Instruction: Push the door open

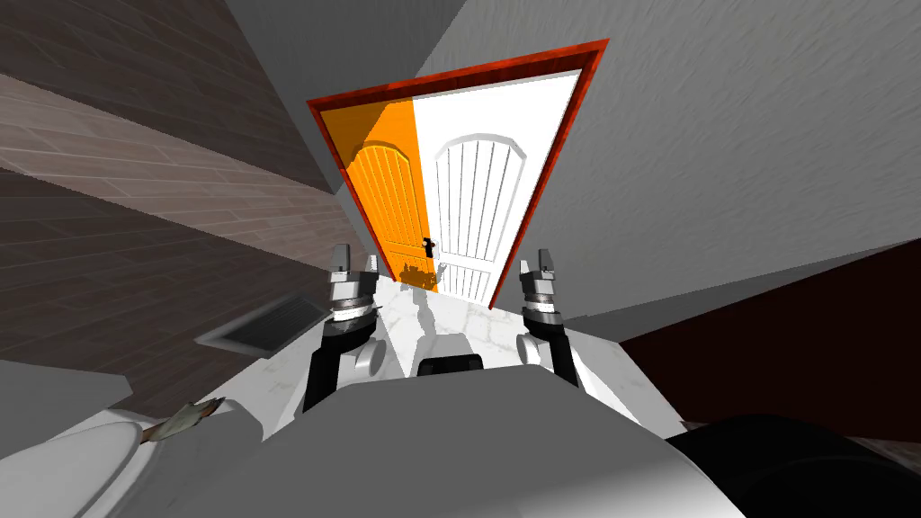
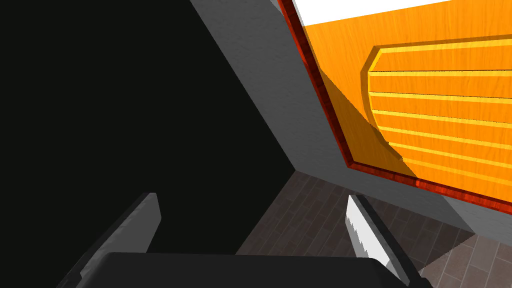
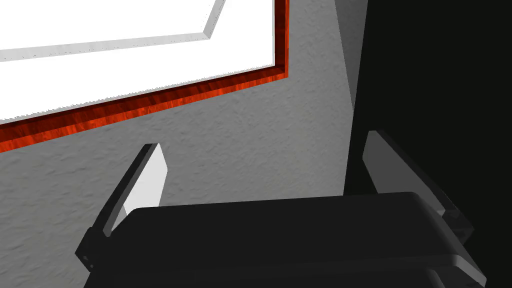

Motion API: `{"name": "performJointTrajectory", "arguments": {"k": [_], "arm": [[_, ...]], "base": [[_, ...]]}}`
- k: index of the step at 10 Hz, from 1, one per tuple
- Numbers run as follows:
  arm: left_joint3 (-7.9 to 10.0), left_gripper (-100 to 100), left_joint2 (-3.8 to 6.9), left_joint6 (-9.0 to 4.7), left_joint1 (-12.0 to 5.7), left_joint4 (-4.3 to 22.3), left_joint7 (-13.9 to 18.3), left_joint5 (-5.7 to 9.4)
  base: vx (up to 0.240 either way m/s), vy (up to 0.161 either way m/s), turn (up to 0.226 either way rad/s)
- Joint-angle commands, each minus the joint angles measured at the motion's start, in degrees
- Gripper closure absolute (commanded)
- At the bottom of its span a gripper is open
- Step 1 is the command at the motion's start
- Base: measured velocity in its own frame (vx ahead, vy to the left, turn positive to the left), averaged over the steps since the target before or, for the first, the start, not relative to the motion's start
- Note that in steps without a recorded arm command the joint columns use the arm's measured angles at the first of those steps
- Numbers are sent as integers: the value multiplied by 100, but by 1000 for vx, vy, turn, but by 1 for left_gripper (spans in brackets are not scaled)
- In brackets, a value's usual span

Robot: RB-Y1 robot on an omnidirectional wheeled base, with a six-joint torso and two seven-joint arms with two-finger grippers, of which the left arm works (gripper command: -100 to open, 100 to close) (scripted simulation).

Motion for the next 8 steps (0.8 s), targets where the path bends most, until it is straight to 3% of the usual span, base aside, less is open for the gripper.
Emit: {"name": "performJointTrajectory", "arguments": {"k": [1,8], "arm": [[10,-100,17,4,-7,27,0,3],[61,-100,103,26,-40,163,2,17]], "base": [[-122,-13,-35],[-232,5,-40]]}}
